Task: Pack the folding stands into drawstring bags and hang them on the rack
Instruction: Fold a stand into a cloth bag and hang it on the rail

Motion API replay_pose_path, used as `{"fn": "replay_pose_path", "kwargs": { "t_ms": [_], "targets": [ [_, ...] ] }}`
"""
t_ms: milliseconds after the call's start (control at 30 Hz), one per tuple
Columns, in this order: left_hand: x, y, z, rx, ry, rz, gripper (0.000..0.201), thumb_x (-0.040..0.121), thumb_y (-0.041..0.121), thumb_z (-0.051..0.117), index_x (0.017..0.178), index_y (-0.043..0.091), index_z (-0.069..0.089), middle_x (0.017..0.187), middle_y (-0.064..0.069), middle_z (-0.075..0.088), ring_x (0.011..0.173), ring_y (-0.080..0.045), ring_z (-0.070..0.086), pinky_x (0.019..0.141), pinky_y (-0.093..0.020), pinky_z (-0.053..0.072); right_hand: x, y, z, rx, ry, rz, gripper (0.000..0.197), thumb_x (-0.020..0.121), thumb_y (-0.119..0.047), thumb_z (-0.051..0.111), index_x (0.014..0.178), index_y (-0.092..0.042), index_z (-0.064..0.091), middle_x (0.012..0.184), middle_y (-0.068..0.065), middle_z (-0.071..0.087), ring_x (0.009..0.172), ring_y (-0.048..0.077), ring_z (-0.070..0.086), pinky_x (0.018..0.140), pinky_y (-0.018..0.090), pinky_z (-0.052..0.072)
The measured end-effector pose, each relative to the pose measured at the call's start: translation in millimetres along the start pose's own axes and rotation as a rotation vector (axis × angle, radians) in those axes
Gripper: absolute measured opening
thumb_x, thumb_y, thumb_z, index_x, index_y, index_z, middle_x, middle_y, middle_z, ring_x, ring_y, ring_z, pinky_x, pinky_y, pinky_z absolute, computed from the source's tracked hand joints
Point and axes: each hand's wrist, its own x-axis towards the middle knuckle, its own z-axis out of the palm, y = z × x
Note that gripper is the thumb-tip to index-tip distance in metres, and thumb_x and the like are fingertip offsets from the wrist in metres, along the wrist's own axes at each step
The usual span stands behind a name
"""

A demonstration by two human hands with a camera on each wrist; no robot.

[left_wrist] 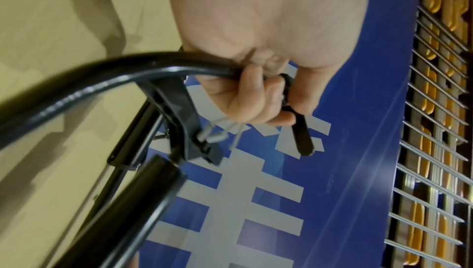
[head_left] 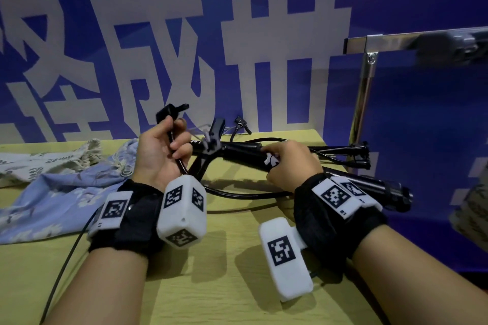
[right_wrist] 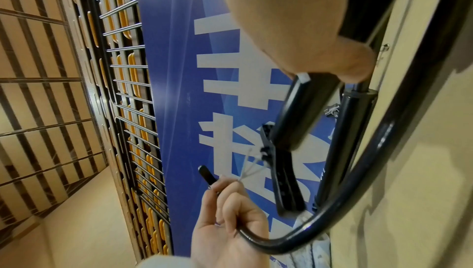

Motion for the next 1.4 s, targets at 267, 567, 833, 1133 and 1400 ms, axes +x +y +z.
{"fn": "replay_pose_path", "kwargs": {
  "t_ms": [267,567,833,1133,1400],
  "targets": [
    [9,5,-12,-0.207,0.196,0.226,0.021,0.098,0.021,0.040,0.080,0.012,0.046,0.060,0.006,0.051,0.038,-0.005,0.033,0.036,-0.013,0.027,-6,-5,-16,-0.010,0.366,-0.074,0.052,0.084,-0.010,0.056,0.127,-0.039,0.049,0.096,-0.005,0.033,0.108,0.021,0.040,0.090,0.031,0.029],
    [11,9,-44,0.337,0.205,-0.070,0.018,0.100,0.027,0.039,0.090,0.015,0.049,0.050,0.004,0.053,0.039,-0.009,0.049,0.037,-0.014,0.040,-2,-3,-14,0.086,0.238,-0.447,0.055,0.084,-0.008,0.063,0.130,-0.038,0.052,0.090,-0.011,0.035,0.091,0.009,0.035,0.079,0.021,0.030],
    [23,27,-55,0.111,0.377,0.003,0.018,0.094,0.026,0.055,0.082,0.012,0.054,0.062,0.004,0.052,0.040,-0.002,0.052,0.045,-0.012,0.047,-1,4,-25,-0.011,-0.118,-0.529,0.062,0.080,-0.004,0.065,0.128,-0.041,0.052,0.088,-0.017,0.037,0.088,0.008,0.042,0.078,0.025,0.044],
    [25,25,-49,0.115,0.399,0.078,0.031,0.097,-0.002,0.031,0.075,0.015,0.045,0.073,-0.001,0.044,0.061,-0.009,0.045,0.059,-0.026,0.053,2,10,-17,-0.057,-0.341,-0.551,0.056,0.078,-0.007,0.070,0.120,-0.043,0.058,0.089,-0.014,0.040,0.085,0.005,0.043,0.073,0.018,0.040],
    [9,9,-28,0.482,0.292,-0.262,0.015,0.095,0.012,0.047,0.080,0.010,0.050,0.077,-0.003,0.052,0.071,-0.017,0.055,0.063,-0.034,0.052,4,14,-16,-0.105,-0.519,-0.393,0.065,0.077,-0.001,0.066,0.129,-0.036,0.053,0.092,-0.019,0.043,0.082,-0.002,0.044,0.072,0.009,0.039]
  ]
}}
